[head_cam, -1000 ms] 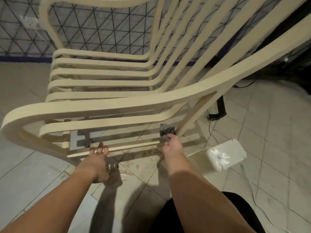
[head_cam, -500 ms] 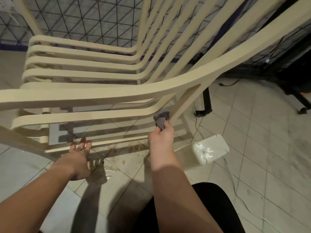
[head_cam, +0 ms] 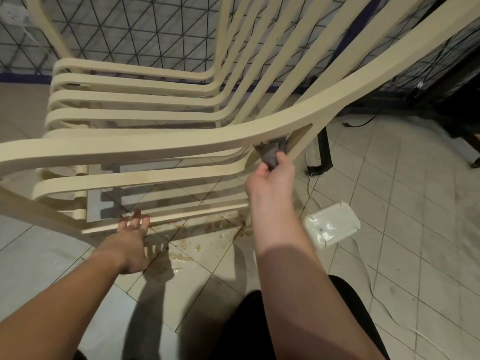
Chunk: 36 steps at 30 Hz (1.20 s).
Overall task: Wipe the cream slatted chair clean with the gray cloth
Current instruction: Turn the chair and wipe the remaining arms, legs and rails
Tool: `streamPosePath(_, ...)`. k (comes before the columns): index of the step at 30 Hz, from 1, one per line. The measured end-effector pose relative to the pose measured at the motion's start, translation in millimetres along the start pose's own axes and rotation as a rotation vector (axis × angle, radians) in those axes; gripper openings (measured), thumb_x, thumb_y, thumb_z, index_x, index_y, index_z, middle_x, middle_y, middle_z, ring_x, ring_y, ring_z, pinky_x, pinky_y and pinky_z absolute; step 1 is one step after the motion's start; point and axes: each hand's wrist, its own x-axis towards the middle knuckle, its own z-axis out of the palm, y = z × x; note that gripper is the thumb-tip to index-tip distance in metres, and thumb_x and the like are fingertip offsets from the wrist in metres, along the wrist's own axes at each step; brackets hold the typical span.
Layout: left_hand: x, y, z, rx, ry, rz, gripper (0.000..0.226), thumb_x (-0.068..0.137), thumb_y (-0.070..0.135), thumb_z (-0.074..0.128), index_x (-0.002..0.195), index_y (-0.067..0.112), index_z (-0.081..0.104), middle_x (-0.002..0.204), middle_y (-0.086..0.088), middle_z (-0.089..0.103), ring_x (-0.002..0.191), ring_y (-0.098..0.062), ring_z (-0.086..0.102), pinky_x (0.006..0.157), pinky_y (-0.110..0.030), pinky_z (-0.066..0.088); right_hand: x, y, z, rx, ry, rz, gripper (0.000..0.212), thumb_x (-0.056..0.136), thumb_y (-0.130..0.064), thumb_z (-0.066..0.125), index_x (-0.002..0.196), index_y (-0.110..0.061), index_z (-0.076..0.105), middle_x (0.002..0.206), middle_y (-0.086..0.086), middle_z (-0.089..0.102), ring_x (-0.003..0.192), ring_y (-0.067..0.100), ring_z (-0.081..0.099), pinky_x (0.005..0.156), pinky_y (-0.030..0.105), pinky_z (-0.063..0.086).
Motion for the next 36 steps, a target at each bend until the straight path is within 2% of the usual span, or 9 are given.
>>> streamPosePath(6, 0, -1, 1, 0.003, -0.003, -0.014, 0.099, 0.088, 0.020, 0.059, 0.161, 0.020, -0.010, 0.169, -0.004, -0.011, 0.155, -0.029, -0.008, 0.124, -0.045, 0.016, -7, -27, 5, -0.059, -0.114, -0.089, 0.013, 0.091, -0.001, 0.064, 0.103, -0.008, 0.066, 0.112, 0.010, 0.070, 0.107, 0.018, 0.067, 0.098, 0.027, 0.052)
streamPosePath(9, 0, 0, -1, -0.005, -0.005, -0.007, 0.097, 0.090, 0.022, 0.057, 0.161, 0.019, -0.009, 0.169, -0.005, -0.009, 0.155, -0.030, -0.007, 0.125, -0.044, 0.015, 19, -17, -37, -0.249, 0.077, -0.448, 0.027, 0.084, 0.007, 0.069, 0.093, -0.015, 0.055, 0.110, 0.011, 0.067, 0.095, 0.017, 0.069, 0.082, 0.028, 0.059)
streamPosePath(12, 2, -2, 1, -0.019, 0.002, -0.011, 0.099, 0.088, 0.022, 0.060, 0.161, 0.021, -0.007, 0.169, -0.003, -0.008, 0.155, -0.030, -0.005, 0.125, -0.045, 0.017, 55, -11, -93, -0.377, 0.295, -0.567, 0.038, 0.085, 0.006, 0.064, 0.101, -0.026, 0.052, 0.119, 0.008, 0.064, 0.103, 0.021, 0.066, 0.090, 0.037, 0.058)
streamPosePath(15, 5, -3, 4, -0.002, 0.023, -0.027, 0.103, 0.086, 0.032, 0.065, 0.161, 0.027, -0.007, 0.169, 0.003, -0.010, 0.156, -0.027, -0.004, 0.122, -0.058, 0.016, 85, -2, -148, -0.352, 0.406, -0.409, 0.036, 0.091, -0.003, 0.057, 0.114, -0.029, 0.049, 0.119, 0.004, 0.055, 0.102, 0.023, 0.059, 0.083, 0.034, 0.053)
streamPosePath(18, 4, -3, 2, 0.038, 0.017, -0.028, 0.100, 0.087, 0.031, 0.062, 0.161, 0.028, -0.005, 0.169, 0.002, -0.007, 0.156, -0.026, -0.002, 0.121, -0.063, 0.007, 108, 6, -176, -0.399, 0.371, -0.067, 0.022, 0.089, -0.017, 0.057, 0.093, -0.036, 0.048, 0.097, 0.002, 0.053, 0.078, 0.014, 0.053, 0.069, 0.028, 0.048)
streamPosePath(24, 6, -6, 2, 0.042, 0.020, -0.010, 0.100, 0.086, 0.029, 0.060, 0.161, 0.027, -0.006, 0.170, 0.000, -0.003, 0.156, -0.026, -0.003, 0.123, -0.059, 0.007, 139, 58, -138, -0.660, 0.206, -0.165, 0.023, 0.094, 0.000, 0.044, 0.103, -0.020, 0.053, 0.085, 0.018, 0.052, 0.052, 0.020, 0.049, 0.046, 0.026, 0.042)
streamPosePath(27, 5, -4, 3, 0.068, 0.049, 0.004, 0.100, 0.086, 0.033, 0.060, 0.161, 0.024, -0.005, 0.170, 0.000, 0.000, 0.156, -0.028, 0.001, 0.122, -0.058, 0.014, 124, 88, -144, -0.646, 0.145, -0.020, 0.019, 0.091, -0.001, 0.047, 0.094, -0.019, 0.051, 0.083, 0.013, 0.051, 0.062, 0.022, 0.052, 0.055, 0.031, 0.048)
streamPosePath(31, 3, -6, 5, 0.058, 0.060, 0.003, 0.101, 0.084, 0.033, 0.061, 0.161, 0.026, -0.004, 0.170, 0.000, 0.000, 0.156, -0.027, 0.001, 0.123, -0.056, 0.014, 108, 108, -168, -0.662, 0.152, 0.045, 0.030, 0.094, 0.000, 0.060, 0.108, -0.027, 0.057, 0.125, 0.009, 0.059, 0.109, 0.027, 0.062, 0.097, 0.044, 0.054)
streamPosePath(36, 5, -9, 4, 0.060, 0.053, 0.001, 0.102, 0.082, 0.029, 0.061, 0.161, 0.028, -0.004, 0.170, 0.001, 0.001, 0.156, -0.026, 0.004, 0.123, -0.056, 0.014, 159, 47, -183, -0.595, 0.295, -0.033, 0.039, 0.091, -0.006, 0.057, 0.127, -0.021, 0.053, 0.112, 0.012, 0.063, 0.094, 0.030, 0.066, 0.085, 0.049, 0.058)
